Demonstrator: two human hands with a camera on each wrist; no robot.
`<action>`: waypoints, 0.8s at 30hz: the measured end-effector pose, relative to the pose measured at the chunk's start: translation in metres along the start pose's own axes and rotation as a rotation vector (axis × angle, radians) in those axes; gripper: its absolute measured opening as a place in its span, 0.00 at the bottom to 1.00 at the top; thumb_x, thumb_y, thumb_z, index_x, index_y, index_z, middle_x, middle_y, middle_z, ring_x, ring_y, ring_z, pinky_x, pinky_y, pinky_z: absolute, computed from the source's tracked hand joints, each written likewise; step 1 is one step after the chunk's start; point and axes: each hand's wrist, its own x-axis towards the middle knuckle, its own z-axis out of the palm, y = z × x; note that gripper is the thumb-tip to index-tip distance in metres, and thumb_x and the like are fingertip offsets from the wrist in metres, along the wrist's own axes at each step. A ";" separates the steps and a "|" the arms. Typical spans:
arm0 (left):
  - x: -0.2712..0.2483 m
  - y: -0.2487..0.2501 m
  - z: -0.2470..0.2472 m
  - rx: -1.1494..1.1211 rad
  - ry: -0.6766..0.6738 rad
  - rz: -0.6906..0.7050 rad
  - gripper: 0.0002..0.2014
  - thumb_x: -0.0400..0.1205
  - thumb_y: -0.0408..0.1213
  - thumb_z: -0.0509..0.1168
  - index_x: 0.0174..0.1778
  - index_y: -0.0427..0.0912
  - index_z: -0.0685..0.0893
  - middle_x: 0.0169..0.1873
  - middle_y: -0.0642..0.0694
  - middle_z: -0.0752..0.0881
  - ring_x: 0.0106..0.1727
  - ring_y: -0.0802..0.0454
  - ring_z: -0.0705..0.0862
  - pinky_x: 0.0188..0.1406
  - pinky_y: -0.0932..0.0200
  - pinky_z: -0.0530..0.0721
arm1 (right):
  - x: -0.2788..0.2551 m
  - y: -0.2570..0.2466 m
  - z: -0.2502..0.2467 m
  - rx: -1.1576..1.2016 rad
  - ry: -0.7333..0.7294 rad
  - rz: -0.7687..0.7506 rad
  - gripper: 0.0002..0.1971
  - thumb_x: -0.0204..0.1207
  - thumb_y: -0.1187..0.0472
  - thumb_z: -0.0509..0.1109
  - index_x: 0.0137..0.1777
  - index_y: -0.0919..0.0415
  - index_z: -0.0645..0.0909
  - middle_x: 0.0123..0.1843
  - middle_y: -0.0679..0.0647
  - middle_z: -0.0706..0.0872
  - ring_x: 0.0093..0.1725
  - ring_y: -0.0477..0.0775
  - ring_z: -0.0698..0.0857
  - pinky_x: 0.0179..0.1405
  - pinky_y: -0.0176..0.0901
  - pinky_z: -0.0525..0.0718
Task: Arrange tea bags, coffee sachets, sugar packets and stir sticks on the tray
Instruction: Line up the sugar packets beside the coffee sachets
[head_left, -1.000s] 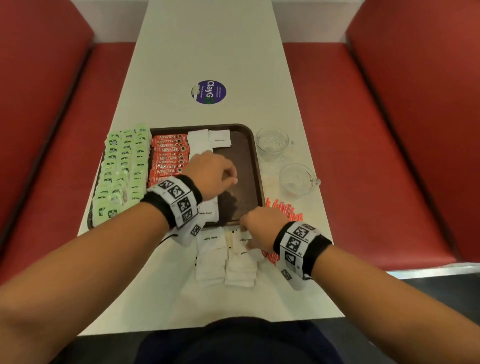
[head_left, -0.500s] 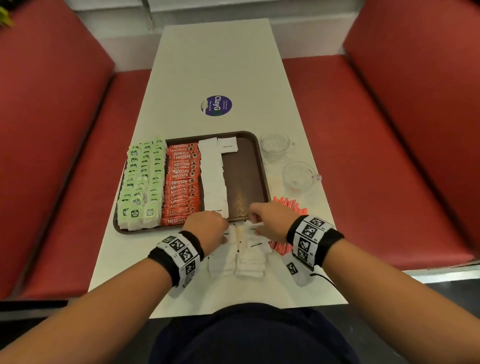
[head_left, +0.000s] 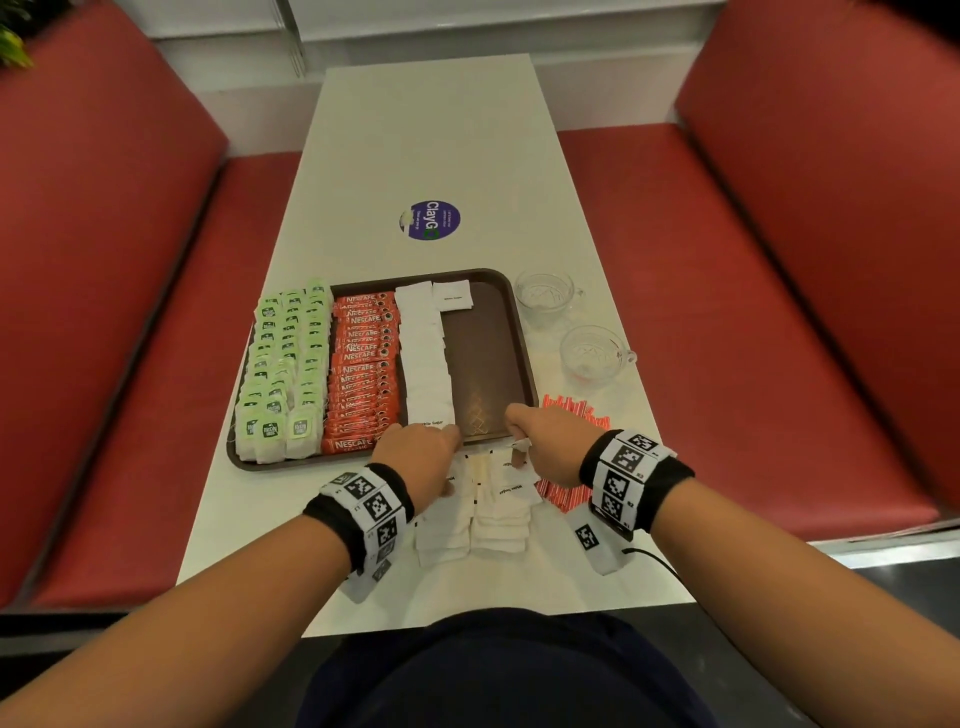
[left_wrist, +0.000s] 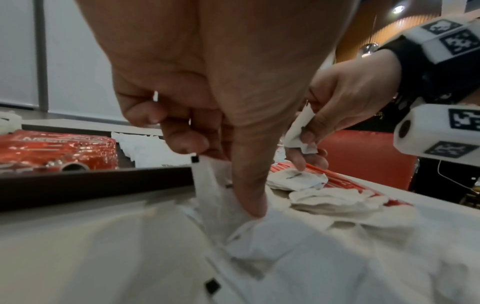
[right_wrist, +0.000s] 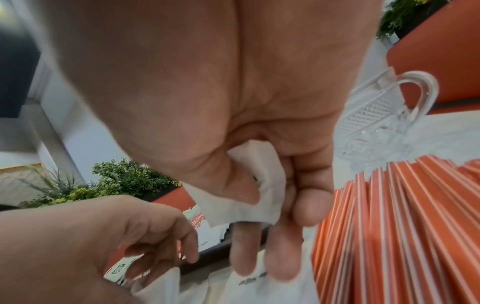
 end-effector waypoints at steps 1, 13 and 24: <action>0.001 -0.002 -0.002 -0.005 -0.010 0.026 0.19 0.82 0.49 0.69 0.68 0.49 0.76 0.54 0.48 0.87 0.55 0.45 0.85 0.55 0.50 0.79 | 0.000 0.000 0.001 0.019 0.004 -0.001 0.15 0.76 0.74 0.60 0.46 0.51 0.66 0.50 0.58 0.88 0.47 0.62 0.85 0.38 0.48 0.80; 0.001 -0.022 -0.038 -0.580 0.389 0.211 0.03 0.81 0.45 0.71 0.46 0.56 0.83 0.35 0.59 0.84 0.36 0.60 0.83 0.36 0.60 0.81 | 0.012 -0.005 -0.008 0.228 0.264 -0.110 0.13 0.76 0.54 0.75 0.57 0.52 0.78 0.47 0.49 0.85 0.43 0.50 0.83 0.39 0.41 0.79; 0.027 -0.034 -0.042 -0.622 0.353 0.162 0.01 0.82 0.47 0.71 0.48 0.58 0.86 0.38 0.58 0.86 0.39 0.61 0.81 0.41 0.57 0.81 | 0.025 -0.004 -0.027 0.322 0.364 -0.155 0.02 0.81 0.59 0.71 0.51 0.54 0.81 0.43 0.48 0.84 0.40 0.45 0.81 0.37 0.38 0.76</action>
